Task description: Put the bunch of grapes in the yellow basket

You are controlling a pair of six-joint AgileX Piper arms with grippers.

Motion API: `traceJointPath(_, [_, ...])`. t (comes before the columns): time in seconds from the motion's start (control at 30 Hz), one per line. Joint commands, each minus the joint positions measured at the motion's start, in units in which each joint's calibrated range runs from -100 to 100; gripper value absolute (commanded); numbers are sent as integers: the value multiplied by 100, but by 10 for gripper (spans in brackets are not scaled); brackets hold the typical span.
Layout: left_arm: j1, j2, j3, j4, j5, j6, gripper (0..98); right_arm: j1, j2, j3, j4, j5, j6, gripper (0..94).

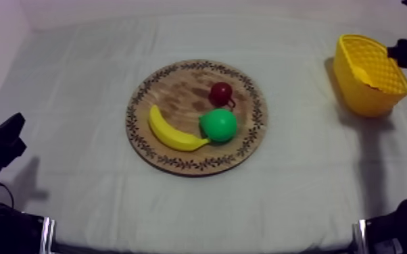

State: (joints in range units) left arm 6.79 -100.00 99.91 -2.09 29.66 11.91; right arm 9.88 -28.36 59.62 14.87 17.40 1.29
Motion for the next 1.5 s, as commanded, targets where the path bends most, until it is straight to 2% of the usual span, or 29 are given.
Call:
traceJointPath(0.0, [-2, 0, -2, 1, 1, -2, 1, -5, -485, 412, -195, -103, 211, 397])
traceJointPath(0.2, [-2, 0, -2, 1, 1, -2, 1, -37, -1398, 1230, -871, -382, 823, 357])
traceJointPath(0.43, [-2, 0, -2, 1, 1, -2, 1, -138, -2493, 2249, -2193, -751, 2066, 320])
traceJointPath(0.63, [-2, 0, -2, 1, 1, 0, 1, -272, -3326, 2884, -2950, -849, 2802, 269])
traceJointPath(0.73, [-2, 0, -2, 1, 1, 0, 1, -330, -3777, 3239, -3168, -899, 3013, 234])
traceJointPath(0.87, [-2, 0, -2, 1, 1, -1, 1, -377, -4294, 3615, -3252, -923, 3052, 157])
traceJointPath(0.97, [-2, 0, -2, 1, 1, 0, 1, -396, -4598, 3749, -3207, -804, 2965, 100])
traceJointPath(1.07, [-2, 0, -2, 1, 1, -2, 1, -401, -4895, 3897, -2793, -692, 2557, 67])
traceJointPath(1.17, [-2, 0, -2, 1, 1, 0, 1, -424, -5202, 3984, -2522, -403, 2324, 38])
traceJointPath(1.47, [-2, 0, -2, 1, 1, 0, 1, -473, -6015, 4035, -2055, 527, 1599, 7])
